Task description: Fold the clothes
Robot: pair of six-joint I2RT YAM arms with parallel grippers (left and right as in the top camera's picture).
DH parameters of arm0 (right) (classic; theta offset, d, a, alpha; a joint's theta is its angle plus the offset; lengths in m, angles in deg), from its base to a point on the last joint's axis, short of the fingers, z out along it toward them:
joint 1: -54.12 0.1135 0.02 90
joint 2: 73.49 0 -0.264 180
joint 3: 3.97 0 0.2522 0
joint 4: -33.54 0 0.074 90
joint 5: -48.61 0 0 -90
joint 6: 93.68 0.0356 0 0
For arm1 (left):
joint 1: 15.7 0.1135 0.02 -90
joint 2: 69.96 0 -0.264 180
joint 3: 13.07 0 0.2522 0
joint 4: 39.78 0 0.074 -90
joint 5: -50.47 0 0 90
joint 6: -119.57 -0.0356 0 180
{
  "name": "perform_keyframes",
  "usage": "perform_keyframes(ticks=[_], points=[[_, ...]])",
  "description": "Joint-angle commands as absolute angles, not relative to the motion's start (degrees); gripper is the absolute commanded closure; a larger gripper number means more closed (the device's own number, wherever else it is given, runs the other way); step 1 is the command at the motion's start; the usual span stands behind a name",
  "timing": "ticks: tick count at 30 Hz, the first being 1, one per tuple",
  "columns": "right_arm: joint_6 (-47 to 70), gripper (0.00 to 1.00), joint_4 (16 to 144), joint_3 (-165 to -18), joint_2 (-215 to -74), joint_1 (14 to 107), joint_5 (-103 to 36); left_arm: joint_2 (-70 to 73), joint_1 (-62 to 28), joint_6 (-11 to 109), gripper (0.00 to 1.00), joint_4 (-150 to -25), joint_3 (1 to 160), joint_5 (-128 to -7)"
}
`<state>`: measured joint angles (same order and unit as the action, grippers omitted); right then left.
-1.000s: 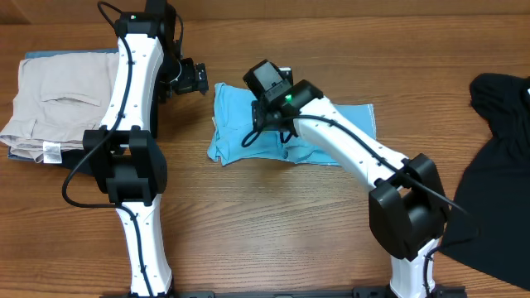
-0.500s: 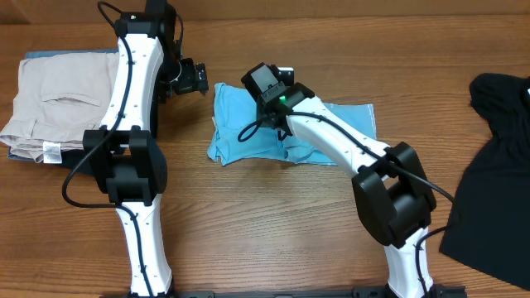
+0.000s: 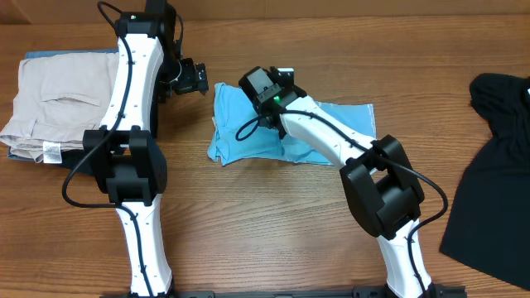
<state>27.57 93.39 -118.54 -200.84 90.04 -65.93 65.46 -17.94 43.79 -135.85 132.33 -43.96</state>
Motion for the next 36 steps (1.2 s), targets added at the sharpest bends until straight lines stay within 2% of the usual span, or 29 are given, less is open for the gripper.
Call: perform_keyframes(ticks=[1, 3, 4, 5, 6, 7, 11, 12, 13, 16, 19, 23, 27, 36], points=[[27.4, 0.96, 92.8, -122.7, -200.6, 89.7, -67.3, 64.3, -18.0, 42.9, 0.00, -135.8, 134.0, -43.6], [27.5, 0.94, 92.6, -122.6, -200.6, 89.7, -67.3, 64.3, -18.0, 42.9, 0.00, -135.8, 134.0, -43.6], [27.5, 0.85, 92.5, -122.6, -200.6, 89.7, -67.3, 64.3, -18.0, 42.9, 0.00, -135.8, 134.0, -43.6], [27.5, 0.53, 91.7, -122.6, -200.6, 89.7, -67.2, 64.3, -18.0, 42.9, 0.00, -135.8, 134.0, -43.6], [27.5, 0.37, 91.4, -122.6, -200.6, 89.7, -66.8, 64.3, -18.0, 42.9, 0.00, -135.8, 134.0, -43.6], [27.5, 0.25, 91.0, -122.7, -200.6, 89.7, -66.6, 64.3, -18.0, 42.9, 0.00, -135.8, 134.0, -43.6], [27.5, 0.19, 95.9, -124.9, -196.9, 88.6, -64.1, 64.3, -18.0, 42.9, 0.00, -135.8, 134.0, -43.6], [27.5, 0.20, 98.5, -125.9, -195.4, 87.7, -61.2, 64.3, -18.0, 42.9, 0.00, -135.8, 134.0, -43.6], [27.5, 0.27, 100.1, -126.3, -194.1, 86.7, -57.3, 64.3, -18.0, 42.9, 0.00, -135.8, 134.0, -43.6], [27.5, 0.84, 101.7, -125.9, -193.7, 84.1, -50.0, 64.3, -18.0, 42.9, 0.00, -135.8, 134.0, -43.6], [28.2, 0.96, 101.9, -123.1, -194.0, 82.3, -43.4, 64.3, -18.0, 42.9, 0.00, -135.8, 134.0, -43.6], [29.8, 0.96, 101.3, -117.7, -194.0, 82.7, -39.6, 64.3, -18.0, 42.9, 0.00, -135.8, 134.0, -43.6], [29.7, 0.96, 95.5, -111.1, -194.0, 83.4, -40.0, 64.3, -18.0, 42.9, 0.00, -135.8, 134.0, -43.6], [21.6, 0.96, 94.5, -118.5, -190.6, 81.4, -35.3, 64.3, -18.0, 42.9, 0.00, -135.8, 134.0, -43.6]])
